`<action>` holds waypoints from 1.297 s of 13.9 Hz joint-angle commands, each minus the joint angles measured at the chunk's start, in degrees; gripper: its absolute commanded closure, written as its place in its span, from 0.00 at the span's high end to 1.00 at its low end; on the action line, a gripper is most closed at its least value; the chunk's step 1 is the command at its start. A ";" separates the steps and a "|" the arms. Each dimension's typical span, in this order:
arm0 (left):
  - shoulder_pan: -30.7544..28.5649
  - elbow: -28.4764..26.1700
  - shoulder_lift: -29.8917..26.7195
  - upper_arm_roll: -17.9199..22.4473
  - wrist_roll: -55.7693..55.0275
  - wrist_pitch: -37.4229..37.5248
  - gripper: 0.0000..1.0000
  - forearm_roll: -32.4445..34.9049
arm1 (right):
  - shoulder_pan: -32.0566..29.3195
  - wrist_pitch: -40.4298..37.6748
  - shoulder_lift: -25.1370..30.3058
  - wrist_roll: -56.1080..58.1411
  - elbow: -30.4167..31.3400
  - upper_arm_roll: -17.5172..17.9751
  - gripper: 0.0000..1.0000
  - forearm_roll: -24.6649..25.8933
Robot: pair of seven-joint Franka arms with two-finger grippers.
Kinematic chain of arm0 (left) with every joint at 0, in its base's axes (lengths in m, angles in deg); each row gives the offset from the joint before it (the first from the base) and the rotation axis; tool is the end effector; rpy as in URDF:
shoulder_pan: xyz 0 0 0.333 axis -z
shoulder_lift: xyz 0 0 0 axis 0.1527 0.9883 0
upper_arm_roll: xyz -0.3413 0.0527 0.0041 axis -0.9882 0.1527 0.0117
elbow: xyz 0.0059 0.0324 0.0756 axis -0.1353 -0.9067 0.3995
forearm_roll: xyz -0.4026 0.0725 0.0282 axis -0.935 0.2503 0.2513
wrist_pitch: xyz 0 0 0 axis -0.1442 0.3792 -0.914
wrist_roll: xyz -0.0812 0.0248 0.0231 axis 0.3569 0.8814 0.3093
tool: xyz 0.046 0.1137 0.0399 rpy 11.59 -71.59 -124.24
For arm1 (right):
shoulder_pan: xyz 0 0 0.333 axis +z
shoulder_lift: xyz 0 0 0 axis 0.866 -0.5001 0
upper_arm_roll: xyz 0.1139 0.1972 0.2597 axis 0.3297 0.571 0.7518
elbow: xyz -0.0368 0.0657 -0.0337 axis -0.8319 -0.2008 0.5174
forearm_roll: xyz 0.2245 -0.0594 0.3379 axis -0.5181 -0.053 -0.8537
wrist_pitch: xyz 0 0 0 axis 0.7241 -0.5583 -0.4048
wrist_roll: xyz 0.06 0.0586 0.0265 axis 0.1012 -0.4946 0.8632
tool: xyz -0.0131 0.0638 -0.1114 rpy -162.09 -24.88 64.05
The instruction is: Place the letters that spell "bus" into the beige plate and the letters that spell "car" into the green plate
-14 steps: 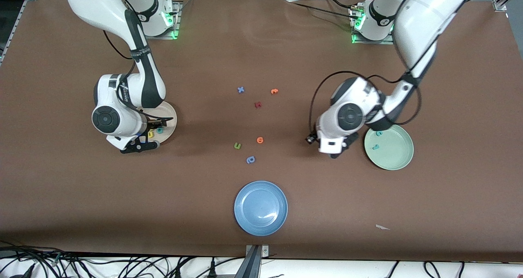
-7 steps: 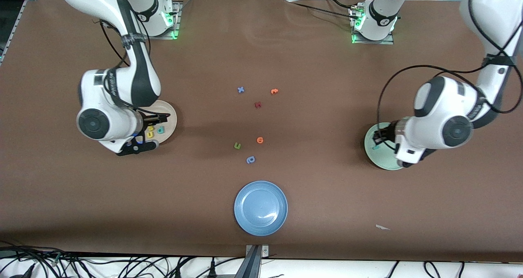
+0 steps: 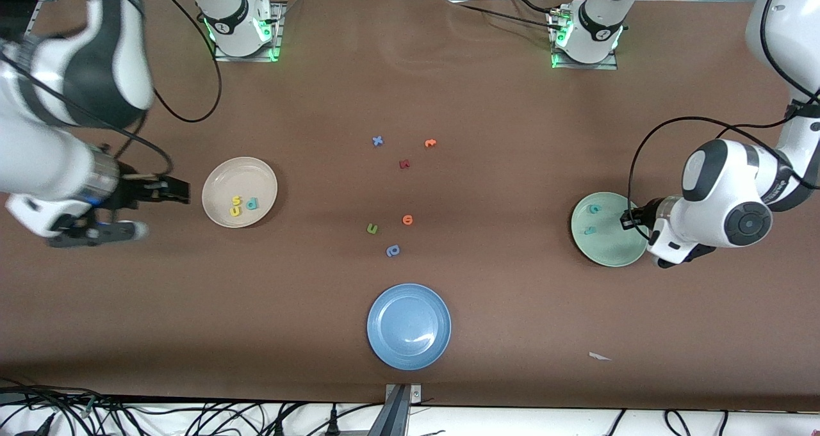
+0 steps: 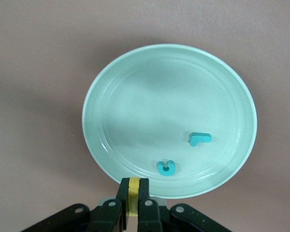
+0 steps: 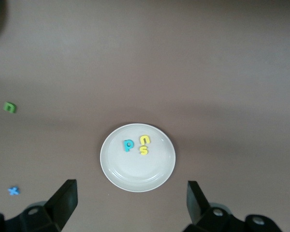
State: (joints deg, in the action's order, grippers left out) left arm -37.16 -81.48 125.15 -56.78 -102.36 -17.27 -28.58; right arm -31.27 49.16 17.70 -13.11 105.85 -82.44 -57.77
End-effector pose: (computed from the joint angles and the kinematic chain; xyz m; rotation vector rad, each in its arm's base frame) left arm 0.6519 0.0093 0.2503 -2.9830 -0.5521 0.5489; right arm 0.6824 0.0726 0.5403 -3.1239 -0.1633 0.1176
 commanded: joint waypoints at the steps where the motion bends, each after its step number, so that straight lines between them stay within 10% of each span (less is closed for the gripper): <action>1: -0.01 1.12 0.65 -0.43 0.57 0.30 0.76 1.24 | -8.13 -1.01 7.01 0.37 0.61 5.59 1.00 -0.92; 3: -0.19 1.55 0.57 -0.43 0.65 0.39 0.99 1.24 | -15.68 -3.19 10.53 0.37 3.59 13.31 1.00 1.52; 5: -0.10 4.01 0.04 -0.70 0.74 0.65 0.99 0.72 | -23.15 -3.12 15.09 0.02 8.06 26.21 1.00 11.42; 7: -0.10 5.68 -0.66 -1.31 0.65 1.01 0.99 0.54 | -28.44 -1.28 20.45 -0.85 15.25 31.97 1.00 13.50; 9: -0.01 6.83 -2.59 -1.92 0.74 1.18 0.99 0.54 | -30.31 5.29 25.99 -1.12 24.39 32.25 1.00 11.31; 18: -0.36 21.39 -9.45 -3.33 16.44 20.04 0.99 -5.61 | -29.78 5.32 26.63 -0.95 23.82 32.42 1.00 11.21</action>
State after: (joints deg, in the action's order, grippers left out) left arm -37.32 -65.22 115.82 -59.99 -92.31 -3.84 -32.24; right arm -60.45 53.75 42.81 -14.22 128.08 -50.86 -45.86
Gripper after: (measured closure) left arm 0.004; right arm 0.000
